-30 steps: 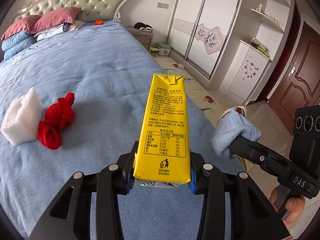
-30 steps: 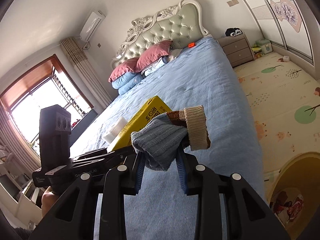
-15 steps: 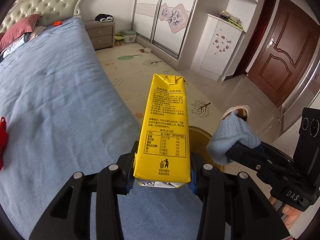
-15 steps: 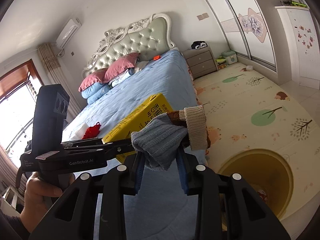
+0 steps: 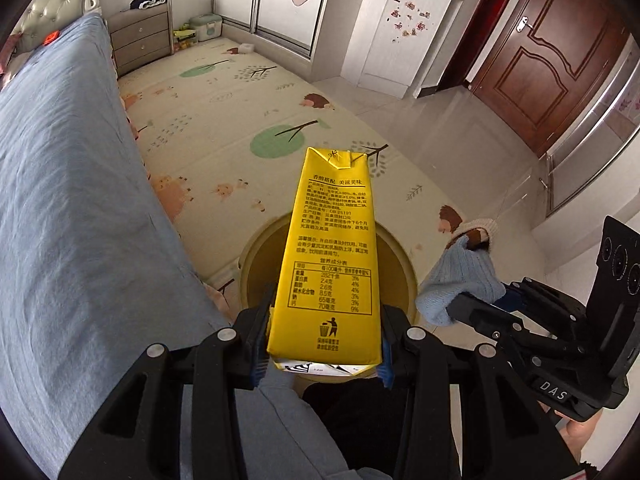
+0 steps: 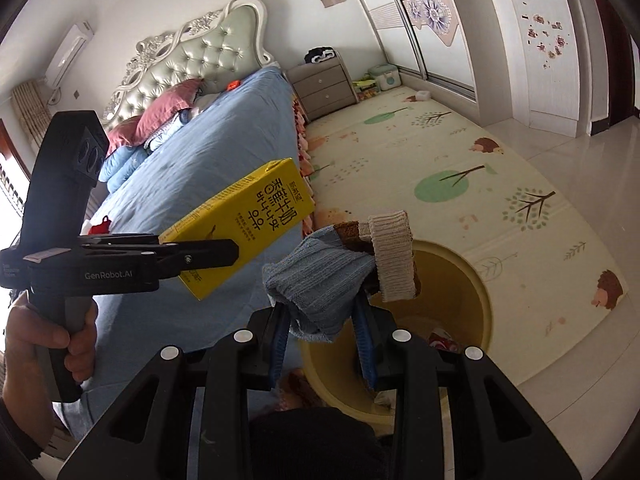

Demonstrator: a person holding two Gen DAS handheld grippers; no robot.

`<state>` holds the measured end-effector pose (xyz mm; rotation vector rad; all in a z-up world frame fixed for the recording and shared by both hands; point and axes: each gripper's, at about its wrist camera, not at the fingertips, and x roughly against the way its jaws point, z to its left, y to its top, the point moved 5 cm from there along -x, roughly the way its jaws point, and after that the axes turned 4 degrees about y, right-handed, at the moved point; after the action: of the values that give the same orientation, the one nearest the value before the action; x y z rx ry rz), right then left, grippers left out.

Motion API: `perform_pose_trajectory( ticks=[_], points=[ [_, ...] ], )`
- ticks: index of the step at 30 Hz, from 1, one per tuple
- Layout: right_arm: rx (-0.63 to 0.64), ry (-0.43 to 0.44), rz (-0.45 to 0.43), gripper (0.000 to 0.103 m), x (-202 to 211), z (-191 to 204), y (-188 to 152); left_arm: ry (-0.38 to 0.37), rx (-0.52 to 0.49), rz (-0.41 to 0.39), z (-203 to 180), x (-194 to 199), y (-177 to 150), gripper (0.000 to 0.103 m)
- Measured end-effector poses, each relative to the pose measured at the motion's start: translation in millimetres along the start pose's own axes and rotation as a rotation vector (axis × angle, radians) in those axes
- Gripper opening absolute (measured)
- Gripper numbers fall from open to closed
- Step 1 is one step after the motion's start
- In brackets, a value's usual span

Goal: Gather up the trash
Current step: 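Carry sock and carton over the yellow bin and open both tools, then move both open tools back to the foam block and red cloth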

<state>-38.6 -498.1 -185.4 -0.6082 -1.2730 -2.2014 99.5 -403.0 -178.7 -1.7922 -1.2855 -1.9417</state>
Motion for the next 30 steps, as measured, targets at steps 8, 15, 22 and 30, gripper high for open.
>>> perform_pose_trajectory(
  ticks=[8,15,22,30],
  points=[
    [0.0,-0.059,0.058,0.03,-21.6,-29.4,0.2,-0.028,0.004,0.073,-2.5,-27.2,12.3,0.042],
    [0.026,-0.109,0.077,0.059,-28.8,-34.8,-0.4,0.006,0.016,0.101,-2.1,-38.0,15.7,0.095],
    [-0.019,-0.118,0.054,0.059,-15.3,-45.3,-6.6,0.024,-0.02,0.121,-6.5,-41.5,11.3,0.095],
    [-0.033,-0.121,0.045,0.059,-6.6,-42.6,-5.2,0.015,-0.05,0.058,-14.4,-23.1,9.3,0.095]
  ],
)
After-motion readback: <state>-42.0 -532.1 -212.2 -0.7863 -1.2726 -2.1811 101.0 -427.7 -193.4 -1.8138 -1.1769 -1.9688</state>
